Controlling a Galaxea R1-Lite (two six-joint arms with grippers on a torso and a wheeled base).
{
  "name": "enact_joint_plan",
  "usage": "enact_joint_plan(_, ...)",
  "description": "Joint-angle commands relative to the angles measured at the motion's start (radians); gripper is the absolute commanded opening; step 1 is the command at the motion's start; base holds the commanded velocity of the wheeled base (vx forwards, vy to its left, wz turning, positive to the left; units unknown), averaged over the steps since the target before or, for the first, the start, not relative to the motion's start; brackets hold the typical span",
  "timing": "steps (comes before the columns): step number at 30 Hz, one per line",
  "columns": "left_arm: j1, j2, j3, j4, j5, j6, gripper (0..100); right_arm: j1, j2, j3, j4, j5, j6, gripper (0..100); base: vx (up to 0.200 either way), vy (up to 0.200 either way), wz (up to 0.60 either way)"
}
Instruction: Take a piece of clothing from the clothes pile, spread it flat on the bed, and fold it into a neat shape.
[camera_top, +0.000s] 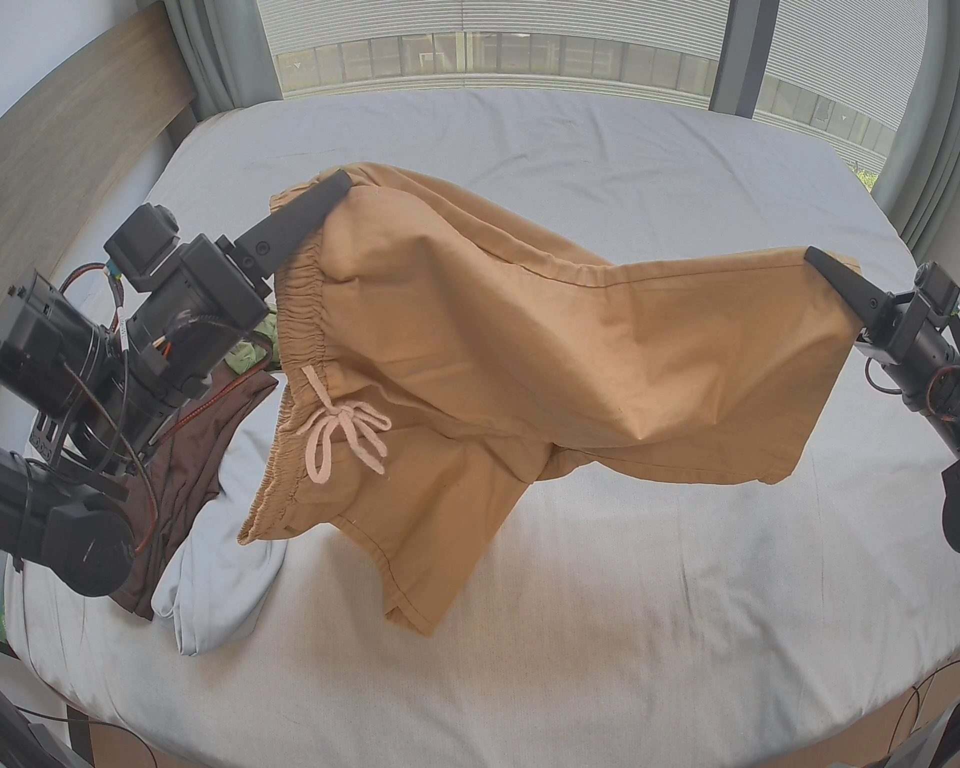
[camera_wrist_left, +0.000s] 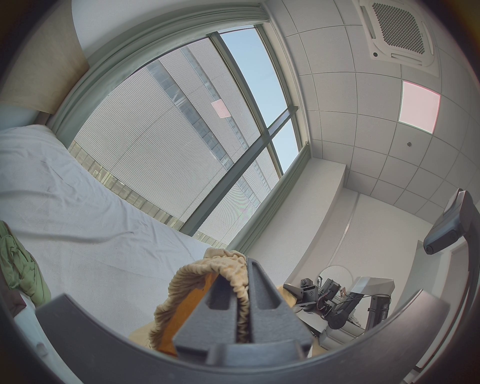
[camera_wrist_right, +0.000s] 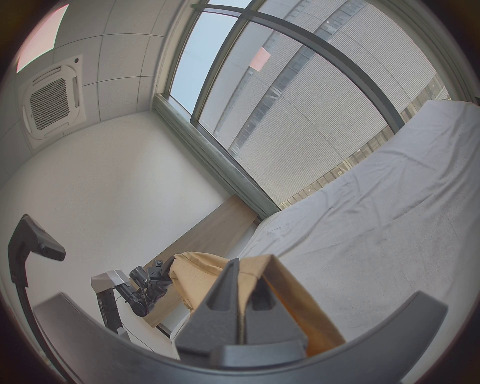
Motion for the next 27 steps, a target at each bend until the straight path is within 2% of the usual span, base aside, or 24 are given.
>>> enact_joint_plan(1, 0.007, 0.007, 0.0, 0.0, 0.0, 0.0, 0, -0.016, -0.082, -0.025, 0.069, 0.0, 0.007, 0, 0.0, 0.0, 0.0)
enact_joint_plan(5, 0.018, 0.01, 0.0, 0.0, 0.0, -0.011, 0, -0.026, -0.146, -0.043, 0.147, 0.01, 0.043, 0, 0.0, 0.0, 0.0)
enact_joint_plan(14, 0.069, 0.02, 0.0, 0.0, -0.002, -0.036, 0, -0.117, -0.142, -0.066, 0.147, 0.025, 0.048, 0, 0.0, 0.0, 0.0)
enact_joint_plan(21, 0.11, 0.043, 0.005, 0.0, -0.002, -0.034, 0, -0.138, -0.129, -0.073, 0.152, 0.024, 0.048, 0, 0.0, 0.0, 0.0)
enact_joint_plan(27, 0.113, 0.043, 0.014, 0.0, -0.002, -0.033, 0, -0.146, -0.088, -0.068, 0.14, 0.024, 0.046, 0, 0.0, 0.0, 0.0)
